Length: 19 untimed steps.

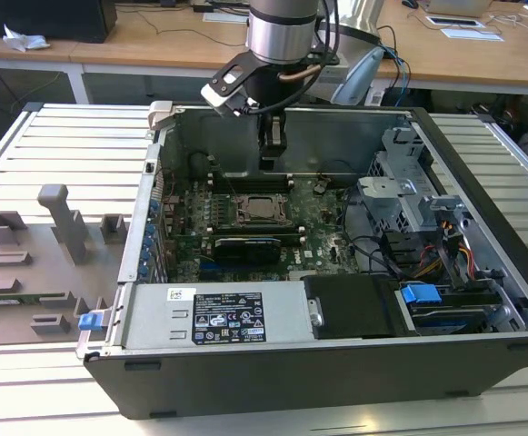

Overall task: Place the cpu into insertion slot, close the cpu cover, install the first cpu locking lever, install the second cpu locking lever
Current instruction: 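Install the first cpu locking lever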

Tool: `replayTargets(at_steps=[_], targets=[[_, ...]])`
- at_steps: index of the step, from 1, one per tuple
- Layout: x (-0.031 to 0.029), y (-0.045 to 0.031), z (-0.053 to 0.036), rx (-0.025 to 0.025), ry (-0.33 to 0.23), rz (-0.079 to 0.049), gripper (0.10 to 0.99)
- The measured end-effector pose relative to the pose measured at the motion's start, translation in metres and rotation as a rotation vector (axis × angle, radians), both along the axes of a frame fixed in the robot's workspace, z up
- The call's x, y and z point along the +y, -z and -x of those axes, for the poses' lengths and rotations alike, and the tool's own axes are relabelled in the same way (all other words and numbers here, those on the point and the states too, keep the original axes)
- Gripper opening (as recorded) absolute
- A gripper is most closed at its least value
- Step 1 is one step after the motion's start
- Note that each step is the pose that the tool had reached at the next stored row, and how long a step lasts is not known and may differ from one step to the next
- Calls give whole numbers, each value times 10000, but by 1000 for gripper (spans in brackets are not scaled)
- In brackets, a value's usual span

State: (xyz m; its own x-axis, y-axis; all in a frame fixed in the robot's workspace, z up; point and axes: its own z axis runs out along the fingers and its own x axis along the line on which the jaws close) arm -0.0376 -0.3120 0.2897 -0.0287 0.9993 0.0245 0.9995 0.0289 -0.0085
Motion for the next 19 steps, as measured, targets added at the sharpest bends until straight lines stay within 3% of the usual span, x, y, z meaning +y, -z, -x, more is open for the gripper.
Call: replayTargets(at_steps=[1, 6, 10, 19], targets=[[0, -1, 0, 0, 0, 0, 106], [0, -1, 0, 0, -1134, 1, 106], [0, -1, 0, -1, -2478, 0, 106], [0, -1, 0, -1, -4201, 0, 106]])
